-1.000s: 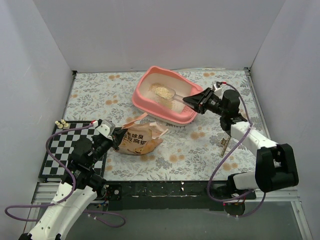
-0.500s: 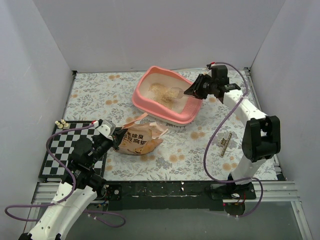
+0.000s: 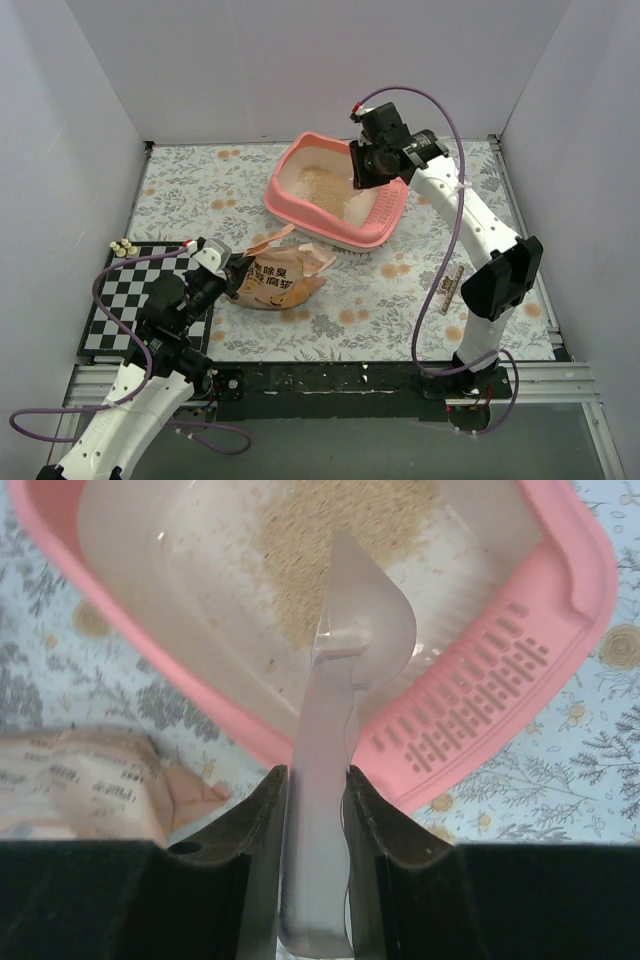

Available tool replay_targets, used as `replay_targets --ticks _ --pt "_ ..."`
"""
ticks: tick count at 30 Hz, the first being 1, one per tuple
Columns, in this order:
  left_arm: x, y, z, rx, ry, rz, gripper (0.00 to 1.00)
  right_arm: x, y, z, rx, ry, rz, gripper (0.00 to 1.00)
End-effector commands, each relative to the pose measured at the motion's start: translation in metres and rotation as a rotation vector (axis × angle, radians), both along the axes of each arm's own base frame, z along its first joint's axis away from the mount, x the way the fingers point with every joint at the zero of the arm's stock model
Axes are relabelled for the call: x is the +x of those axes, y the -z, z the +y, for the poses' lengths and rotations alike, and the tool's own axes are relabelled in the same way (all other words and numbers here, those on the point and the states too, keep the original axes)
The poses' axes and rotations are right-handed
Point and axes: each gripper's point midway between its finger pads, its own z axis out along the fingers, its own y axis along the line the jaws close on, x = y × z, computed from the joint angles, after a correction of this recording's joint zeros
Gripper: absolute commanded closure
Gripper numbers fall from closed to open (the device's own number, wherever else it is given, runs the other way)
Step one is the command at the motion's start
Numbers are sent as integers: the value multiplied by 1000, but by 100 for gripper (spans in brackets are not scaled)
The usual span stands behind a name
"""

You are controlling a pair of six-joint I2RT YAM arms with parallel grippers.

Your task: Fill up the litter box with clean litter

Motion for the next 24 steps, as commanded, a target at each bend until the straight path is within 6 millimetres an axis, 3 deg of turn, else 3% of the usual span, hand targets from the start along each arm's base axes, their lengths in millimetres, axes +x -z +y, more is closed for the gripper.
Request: replay_targets --ticks 1,6,11,18,24 --pt "-3 -33 4 -49 -16 -76 100 -54 -59 -6 -27 -70 -91 99" --pt "-4 -39 5 -51 -19 -74 100 -122 -90 10 189 -254 -43 99" --pt "-6 -43 5 -83 -20 -67 100 -174 -78 12 283 -397 61 99" --pt "-7 -50 9 -106 -41 -69 100 -210 -68 18 382 -495 135 99" --pt "-10 -52 14 -118 -62 -75 100 -212 -61 30 407 -532 160 99"
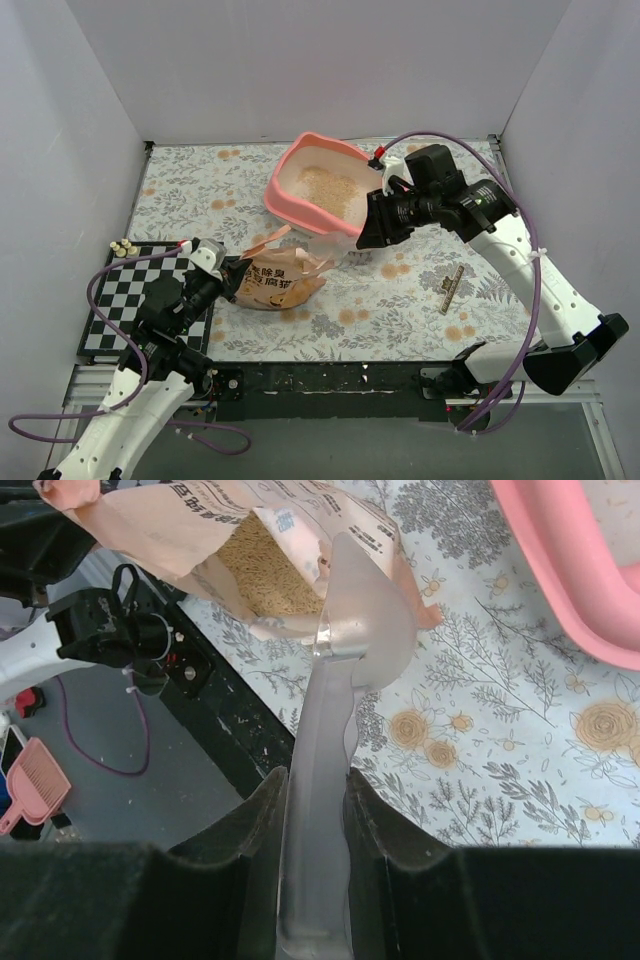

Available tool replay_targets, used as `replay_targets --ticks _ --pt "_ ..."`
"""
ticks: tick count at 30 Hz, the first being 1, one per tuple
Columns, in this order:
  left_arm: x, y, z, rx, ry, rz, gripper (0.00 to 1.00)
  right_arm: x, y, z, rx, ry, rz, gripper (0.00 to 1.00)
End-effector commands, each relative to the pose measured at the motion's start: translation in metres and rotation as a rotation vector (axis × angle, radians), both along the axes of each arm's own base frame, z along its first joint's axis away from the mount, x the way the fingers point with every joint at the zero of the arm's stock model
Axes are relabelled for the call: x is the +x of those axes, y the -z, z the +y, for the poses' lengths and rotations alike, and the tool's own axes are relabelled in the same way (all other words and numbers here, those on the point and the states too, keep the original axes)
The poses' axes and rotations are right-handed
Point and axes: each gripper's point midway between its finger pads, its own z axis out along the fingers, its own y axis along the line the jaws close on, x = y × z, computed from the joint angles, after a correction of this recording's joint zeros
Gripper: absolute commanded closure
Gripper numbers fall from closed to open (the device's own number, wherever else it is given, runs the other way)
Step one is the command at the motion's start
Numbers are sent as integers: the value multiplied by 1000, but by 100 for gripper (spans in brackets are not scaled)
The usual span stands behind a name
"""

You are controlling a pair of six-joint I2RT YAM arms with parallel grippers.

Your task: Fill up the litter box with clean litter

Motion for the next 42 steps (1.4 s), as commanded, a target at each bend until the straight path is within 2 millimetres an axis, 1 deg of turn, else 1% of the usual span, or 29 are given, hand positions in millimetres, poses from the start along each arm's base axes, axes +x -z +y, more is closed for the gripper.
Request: replay_targets --ticks 1,3,7,9,14,16,18,25,27,30,32,34,37,42 --pt "-6 -50 7 -85 -28 -123 100 -10 -16 22 108 -87 -7 99" --pt "-6 -50 8 -82 -30 -121 100 -9 -16 26 101 -88 -8 99" --pt "-6 -49 9 -66 -32 -123 100 -1 -32 25 97 -55 -60 99" --pt "-5 -47 8 -62 -26 -118 100 -2 -43 24 109 -55 -78 99" --pt "-4 -42 4 -63 -12 -106 100 -6 -59 20 122 -49 -110 99" --pt "-4 -41 3 -66 -12 -104 100 -10 -63 20 133 -57 -110 99" --pt "-3 -42 3 -67 -12 -107 100 -12 -62 20 135 -65 -102 99" --pt "-3 -44 4 -67 -15 -115 100 -14 -49 26 112 -85 -75 99" --pt "-4 -46 4 -69 -14 -123 100 -14 -42 27 98 -89 -63 99" --pt "-3 -47 5 -70 -21 -127 100 -18 -29 34 85 -123 -30 99" --pt "-2 -46 5 -68 -20 -128 100 -21 -17 40 80 -146 -7 99" --pt "-1 -46 4 -70 -18 -128 100 -20 1 43 57 -151 20 99" --pt "-2 -45 3 -71 -14 -134 100 -21 23 48 33 -166 56 99" --pt "-2 -45 1 -69 -2 -139 100 -17 54 57 -16 -172 114 99"
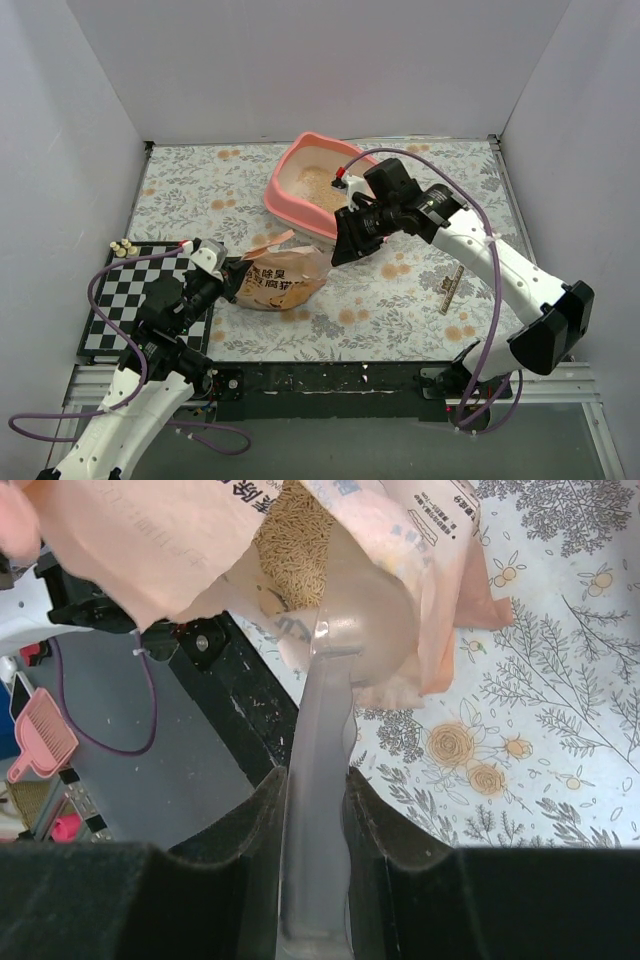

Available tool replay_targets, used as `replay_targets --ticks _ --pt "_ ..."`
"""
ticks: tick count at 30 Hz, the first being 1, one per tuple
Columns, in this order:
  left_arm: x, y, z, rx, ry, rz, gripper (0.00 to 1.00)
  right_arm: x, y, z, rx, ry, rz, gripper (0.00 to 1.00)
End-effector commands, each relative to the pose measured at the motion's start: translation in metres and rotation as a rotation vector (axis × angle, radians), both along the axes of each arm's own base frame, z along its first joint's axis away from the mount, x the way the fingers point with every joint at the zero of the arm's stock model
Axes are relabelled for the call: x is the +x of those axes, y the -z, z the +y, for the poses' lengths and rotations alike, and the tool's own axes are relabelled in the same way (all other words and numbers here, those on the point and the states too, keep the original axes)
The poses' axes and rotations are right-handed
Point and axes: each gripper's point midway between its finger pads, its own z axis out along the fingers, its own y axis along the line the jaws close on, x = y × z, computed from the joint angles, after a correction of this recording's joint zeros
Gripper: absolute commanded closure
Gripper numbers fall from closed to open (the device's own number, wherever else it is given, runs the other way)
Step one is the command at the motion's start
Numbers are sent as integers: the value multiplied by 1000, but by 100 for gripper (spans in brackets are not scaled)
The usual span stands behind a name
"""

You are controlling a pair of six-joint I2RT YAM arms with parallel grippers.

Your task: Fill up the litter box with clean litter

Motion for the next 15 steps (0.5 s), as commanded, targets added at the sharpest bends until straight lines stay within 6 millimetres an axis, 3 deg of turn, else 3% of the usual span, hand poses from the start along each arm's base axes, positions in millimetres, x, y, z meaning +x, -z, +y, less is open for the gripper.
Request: replay_targets --ticks 1,9,15 --pt "0 -45 0 -71 3 -140 100 -2 19 11 -19 -32 39 99" --pt "1 -35 -4 -53 22 -141 100 15 61 37 -61 12 134 99" --pt "-1 -31 -8 -29 53 -155 100 4 77 68 74 -76 288 99"
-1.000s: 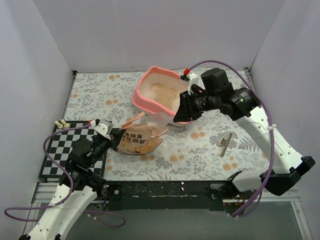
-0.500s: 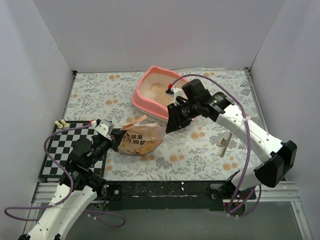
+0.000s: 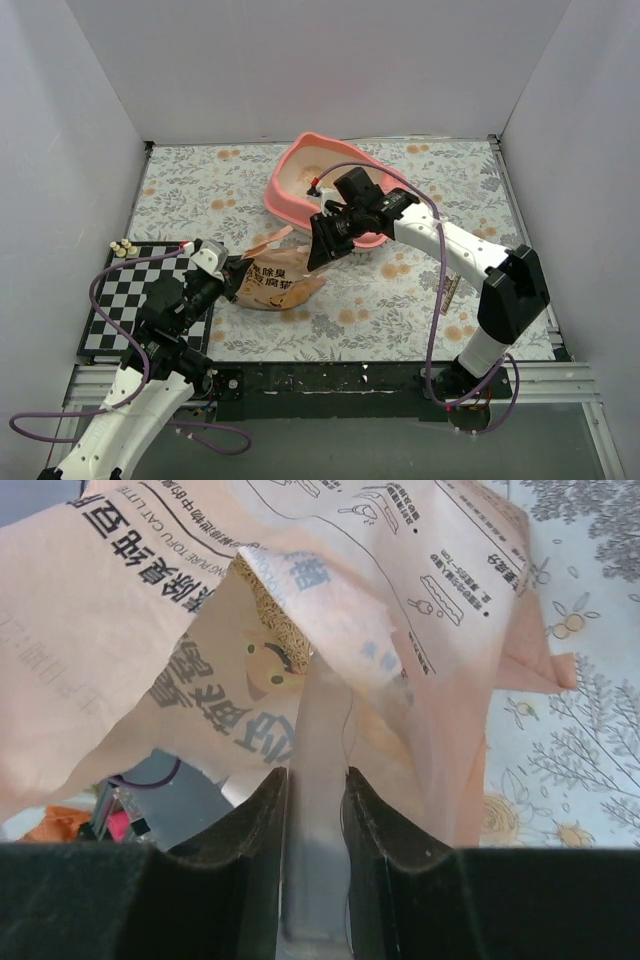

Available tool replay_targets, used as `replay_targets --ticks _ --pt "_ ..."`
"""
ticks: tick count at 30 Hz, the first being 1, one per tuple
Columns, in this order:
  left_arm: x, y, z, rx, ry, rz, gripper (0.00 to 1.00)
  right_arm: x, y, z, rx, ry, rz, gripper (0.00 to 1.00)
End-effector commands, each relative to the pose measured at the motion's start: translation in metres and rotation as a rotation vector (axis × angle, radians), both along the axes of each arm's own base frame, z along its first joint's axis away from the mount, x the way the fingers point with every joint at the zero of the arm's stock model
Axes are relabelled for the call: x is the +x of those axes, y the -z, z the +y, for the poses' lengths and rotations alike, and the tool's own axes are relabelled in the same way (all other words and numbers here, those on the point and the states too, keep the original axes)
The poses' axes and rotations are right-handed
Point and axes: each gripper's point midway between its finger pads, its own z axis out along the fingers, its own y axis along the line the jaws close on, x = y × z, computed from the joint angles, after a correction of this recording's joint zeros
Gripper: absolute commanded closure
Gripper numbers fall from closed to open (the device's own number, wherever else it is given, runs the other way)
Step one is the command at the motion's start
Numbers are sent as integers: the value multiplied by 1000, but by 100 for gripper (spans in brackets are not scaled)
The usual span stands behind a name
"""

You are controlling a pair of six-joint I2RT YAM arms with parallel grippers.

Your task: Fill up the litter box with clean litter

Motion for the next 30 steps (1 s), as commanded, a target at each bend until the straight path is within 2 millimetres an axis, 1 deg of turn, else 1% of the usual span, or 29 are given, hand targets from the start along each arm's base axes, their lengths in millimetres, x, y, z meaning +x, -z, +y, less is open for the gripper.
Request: replay_targets --ticks 1,3,5,7,14,20,25,30 --pt "-4 -32 -5 -31 41 -128 100 -22 23 21 100 -81 186 99" --pt "-5 -30 -7 -23 56 -131 100 -30 18 30 203 -128 261 99" --pt "-9 -31 -10 -17 85 -134 100 -38 18 32 294 -152 331 99" --pt "-11 -30 -12 -9 103 -136 100 -40 7 34 392 -181 340 99" --pt "-13 -29 -12 9 112 -126 100 -43 -18 28 522 -232 347 99" --pt "-13 -30 -12 18 113 -108 100 -46 -43 15 655 -251 329 99" --pt "-11 -30 -11 22 104 -102 100 -52 -47 4 694 -249 345 99" --pt "-11 -33 -10 18 96 -103 100 -49 -52 -9 712 -217 331 99"
